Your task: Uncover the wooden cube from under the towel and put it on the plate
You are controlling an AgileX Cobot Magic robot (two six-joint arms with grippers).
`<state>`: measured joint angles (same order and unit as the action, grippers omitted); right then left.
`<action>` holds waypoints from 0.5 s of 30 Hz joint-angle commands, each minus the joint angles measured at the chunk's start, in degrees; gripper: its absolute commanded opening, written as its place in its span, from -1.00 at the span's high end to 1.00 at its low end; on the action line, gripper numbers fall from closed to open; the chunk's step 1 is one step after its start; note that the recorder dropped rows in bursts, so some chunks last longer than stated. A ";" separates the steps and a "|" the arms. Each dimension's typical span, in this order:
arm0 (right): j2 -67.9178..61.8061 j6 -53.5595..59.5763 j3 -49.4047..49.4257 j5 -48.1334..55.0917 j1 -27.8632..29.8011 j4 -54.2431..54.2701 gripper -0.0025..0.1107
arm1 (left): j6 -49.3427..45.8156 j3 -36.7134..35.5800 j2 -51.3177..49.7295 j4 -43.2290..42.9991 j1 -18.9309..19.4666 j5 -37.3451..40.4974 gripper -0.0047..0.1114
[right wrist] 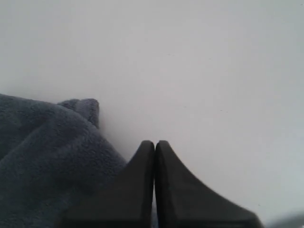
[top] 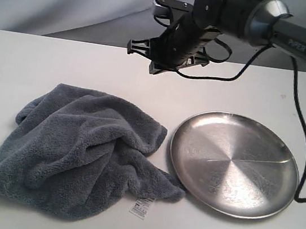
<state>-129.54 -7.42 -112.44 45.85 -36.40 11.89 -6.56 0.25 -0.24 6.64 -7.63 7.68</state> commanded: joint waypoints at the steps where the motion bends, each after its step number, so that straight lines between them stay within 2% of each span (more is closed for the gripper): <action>1: -2.34 1.20 -5.58 2.77 -1.09 3.90 0.96 | 0.14 -0.25 0.24 0.10 -0.28 -0.12 0.92; 15: -2.71 7.00 -8.34 6.97 -10.58 8.08 0.96 | 0.14 -0.25 0.24 0.10 -0.28 -0.12 0.92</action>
<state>-132.45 -1.85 -120.41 51.00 -45.65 19.62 -6.56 0.25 -0.24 6.64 -7.63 7.68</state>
